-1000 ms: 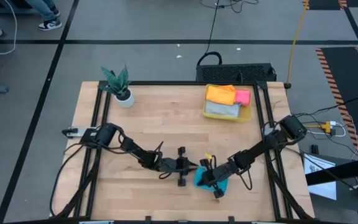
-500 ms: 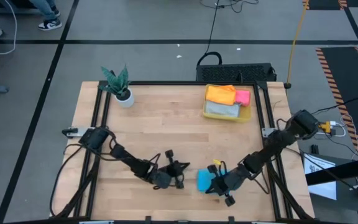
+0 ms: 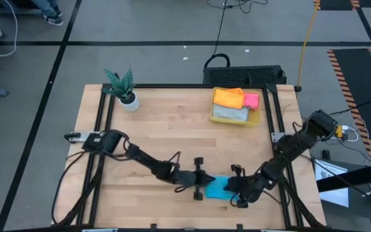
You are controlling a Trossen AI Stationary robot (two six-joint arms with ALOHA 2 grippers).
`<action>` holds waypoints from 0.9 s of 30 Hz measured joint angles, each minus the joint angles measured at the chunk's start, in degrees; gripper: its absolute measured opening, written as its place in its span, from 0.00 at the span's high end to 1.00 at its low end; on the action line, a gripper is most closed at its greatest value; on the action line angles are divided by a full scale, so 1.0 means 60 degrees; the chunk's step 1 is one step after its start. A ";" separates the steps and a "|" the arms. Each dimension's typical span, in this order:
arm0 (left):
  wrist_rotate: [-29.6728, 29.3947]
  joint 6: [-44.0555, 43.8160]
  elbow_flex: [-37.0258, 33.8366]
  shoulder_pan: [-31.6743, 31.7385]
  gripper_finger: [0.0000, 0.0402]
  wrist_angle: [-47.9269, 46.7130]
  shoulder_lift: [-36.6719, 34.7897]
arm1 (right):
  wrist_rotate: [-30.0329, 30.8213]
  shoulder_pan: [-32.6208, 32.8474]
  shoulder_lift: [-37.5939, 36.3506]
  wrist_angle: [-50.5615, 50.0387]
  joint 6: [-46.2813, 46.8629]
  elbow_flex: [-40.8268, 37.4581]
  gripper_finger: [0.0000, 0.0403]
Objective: Fold microfiber towels
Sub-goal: Fold the blue kitchen towel
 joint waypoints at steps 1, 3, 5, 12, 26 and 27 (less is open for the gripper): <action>0.0265 -0.0013 0.0239 0.0130 0.99 -0.0322 0.0117 | -0.0010 0.0068 0.0002 0.0432 -0.0026 -0.0196 1.00; 0.0694 -0.0105 0.0537 0.0338 0.98 -0.1070 0.0217 | -0.0215 0.0159 0.0002 0.1337 -0.0067 -0.0634 1.00; 0.0943 -0.0245 0.0715 0.0488 0.98 -0.1638 0.0298 | -0.0446 0.0243 0.0001 0.2120 0.0014 -0.1126 1.00; 0.0442 -0.0452 0.0735 0.0314 0.98 -0.3127 0.0136 | -0.0518 0.0167 0.0002 0.4580 -0.0071 -0.2546 1.00; -0.2398 -0.0040 0.0721 -0.0645 0.98 -0.3784 -0.0606 | -0.0747 0.0009 -0.0166 0.6327 -0.3125 -0.2234 1.00; -0.1866 0.0345 0.0717 -0.0611 0.98 -0.3412 -0.0598 | -0.0601 0.0006 -0.0261 0.6175 -0.3000 -0.2231 1.00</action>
